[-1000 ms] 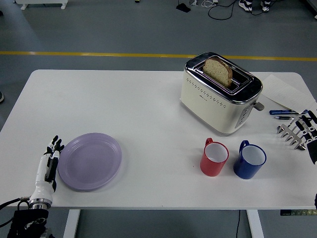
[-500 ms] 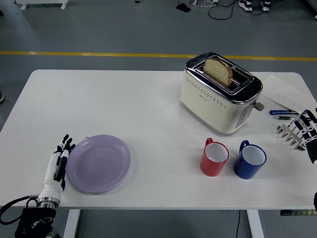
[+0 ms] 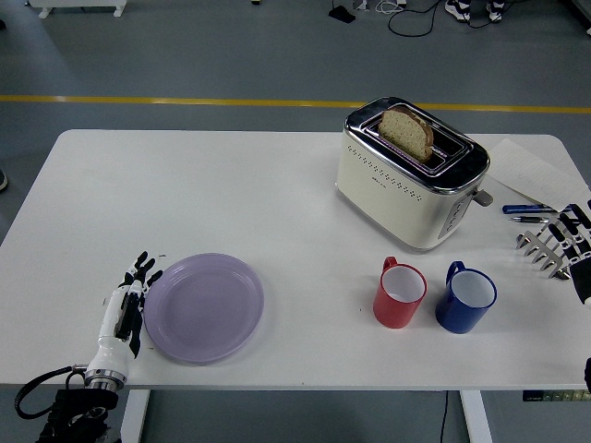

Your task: Push plate across desktop,pick up the break from the machine,place the break in the plate

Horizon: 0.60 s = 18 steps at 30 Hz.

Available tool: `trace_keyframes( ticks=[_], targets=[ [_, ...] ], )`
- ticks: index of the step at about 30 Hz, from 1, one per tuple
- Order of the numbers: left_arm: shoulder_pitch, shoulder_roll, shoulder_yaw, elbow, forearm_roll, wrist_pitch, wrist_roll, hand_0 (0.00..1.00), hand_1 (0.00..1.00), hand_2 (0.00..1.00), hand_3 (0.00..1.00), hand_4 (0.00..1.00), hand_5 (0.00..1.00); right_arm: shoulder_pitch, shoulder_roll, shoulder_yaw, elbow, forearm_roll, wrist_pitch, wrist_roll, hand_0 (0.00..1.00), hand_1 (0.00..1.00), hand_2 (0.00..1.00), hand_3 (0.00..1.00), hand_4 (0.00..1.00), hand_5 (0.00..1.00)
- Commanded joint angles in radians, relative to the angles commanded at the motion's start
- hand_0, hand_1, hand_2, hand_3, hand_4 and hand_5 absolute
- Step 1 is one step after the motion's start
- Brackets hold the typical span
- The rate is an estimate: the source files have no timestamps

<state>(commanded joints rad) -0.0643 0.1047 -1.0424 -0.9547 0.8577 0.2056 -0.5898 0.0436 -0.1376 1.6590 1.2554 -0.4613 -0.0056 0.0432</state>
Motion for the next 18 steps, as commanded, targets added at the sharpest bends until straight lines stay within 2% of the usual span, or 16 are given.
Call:
trace_keyframes(
  ticks=[18],
  targets=[
    [-0.012, 0.008, 0.052, -0.022, -0.055, -0.042, 0.012, 0.843, 0.869, 0.971, 0.998, 0.472, 0.998, 0.0, 0.0, -0.002, -0.001, 0.0, 0.001, 0.001, 0.668, 0.616, 0.639, 0.613, 0.419, 0.45]
  ],
)
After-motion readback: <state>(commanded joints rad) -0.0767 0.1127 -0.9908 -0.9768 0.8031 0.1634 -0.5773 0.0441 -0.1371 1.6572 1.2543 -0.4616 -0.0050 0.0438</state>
